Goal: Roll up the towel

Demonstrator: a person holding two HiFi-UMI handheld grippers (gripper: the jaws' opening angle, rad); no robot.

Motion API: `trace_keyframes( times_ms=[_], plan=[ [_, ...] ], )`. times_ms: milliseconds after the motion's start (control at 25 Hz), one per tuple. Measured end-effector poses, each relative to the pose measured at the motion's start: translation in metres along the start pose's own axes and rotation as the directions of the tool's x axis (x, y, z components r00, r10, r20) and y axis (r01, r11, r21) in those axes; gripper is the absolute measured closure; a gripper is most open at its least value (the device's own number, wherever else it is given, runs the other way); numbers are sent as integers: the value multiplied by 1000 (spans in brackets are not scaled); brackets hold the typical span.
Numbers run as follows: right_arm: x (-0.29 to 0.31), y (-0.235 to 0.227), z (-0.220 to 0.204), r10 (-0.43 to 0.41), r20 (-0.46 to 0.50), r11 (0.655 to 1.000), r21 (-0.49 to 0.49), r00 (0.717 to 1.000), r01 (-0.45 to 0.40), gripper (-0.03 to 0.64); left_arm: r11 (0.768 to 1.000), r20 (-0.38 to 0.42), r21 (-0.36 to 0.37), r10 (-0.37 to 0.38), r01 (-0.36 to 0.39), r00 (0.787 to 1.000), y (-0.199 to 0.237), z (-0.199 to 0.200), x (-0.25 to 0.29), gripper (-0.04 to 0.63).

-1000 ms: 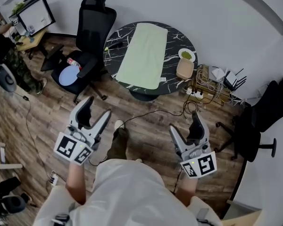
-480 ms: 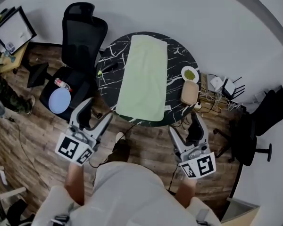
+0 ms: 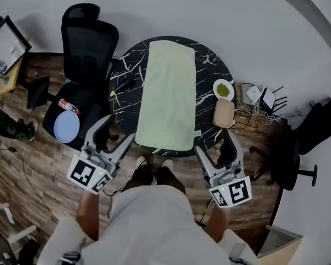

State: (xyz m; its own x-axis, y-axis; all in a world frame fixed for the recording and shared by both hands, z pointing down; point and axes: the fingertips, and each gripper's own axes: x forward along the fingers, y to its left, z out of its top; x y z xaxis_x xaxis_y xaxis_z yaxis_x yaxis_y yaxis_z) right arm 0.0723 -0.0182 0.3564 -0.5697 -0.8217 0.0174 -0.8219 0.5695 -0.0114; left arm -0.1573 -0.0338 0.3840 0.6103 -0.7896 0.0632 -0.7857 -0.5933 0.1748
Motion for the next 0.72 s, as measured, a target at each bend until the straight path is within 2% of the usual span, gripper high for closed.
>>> trace_keyframes(
  times_ms=[160, 280, 360, 440, 480, 520, 560, 600, 640, 680, 720],
  plan=[
    [3, -10, -6, 37, -21, 999, -17, 999, -37, 290, 1000, -23, -7, 23, -23, 999, -8, -8, 8, 316],
    [6, -23, -32, 66, -115, 992, -102, 991, -78, 290, 999, -62, 3, 45, -45, 997, -10, -23, 16, 316],
    [9, -28, -76, 89, -261, 975, -174, 961, -137, 291, 999, -136, 36, 42, -38, 990, -9, -50, 23, 316],
    [5, -21, -132, 133, -418, 948, -212, 899, -239, 291, 998, -263, 65, 4, 13, 965, -11, -95, 26, 316],
    [1, -14, -164, 163, -494, 925, -225, 854, -307, 291, 995, -345, 76, -31, 61, 938, -15, -124, 27, 318],
    [-4, -7, -197, 192, -570, 894, -235, 799, -382, 293, 989, -434, 83, -72, 120, 898, -19, -156, 26, 368],
    [-11, -1, -231, 213, -646, 856, -237, 732, -459, 293, 978, -524, 91, -112, 186, 844, -23, -188, 25, 432],
    [-19, 6, -264, 228, -717, 817, -226, 658, -530, 293, 962, -611, 100, -141, 253, 779, -27, -220, 22, 448],
    [-28, 11, -294, 239, -776, 782, -203, 584, -590, 293, 941, -692, 112, -156, 319, 705, -30, -252, 19, 456],
    [-37, 16, -320, 248, -820, 750, -174, 516, -638, 292, 914, -765, 126, -157, 385, 624, -32, -282, 15, 446],
    [-45, 19, -342, 253, -853, 721, -149, 456, -677, 293, 882, -826, 142, -145, 449, 545, -32, -308, 12, 403]
  ],
)
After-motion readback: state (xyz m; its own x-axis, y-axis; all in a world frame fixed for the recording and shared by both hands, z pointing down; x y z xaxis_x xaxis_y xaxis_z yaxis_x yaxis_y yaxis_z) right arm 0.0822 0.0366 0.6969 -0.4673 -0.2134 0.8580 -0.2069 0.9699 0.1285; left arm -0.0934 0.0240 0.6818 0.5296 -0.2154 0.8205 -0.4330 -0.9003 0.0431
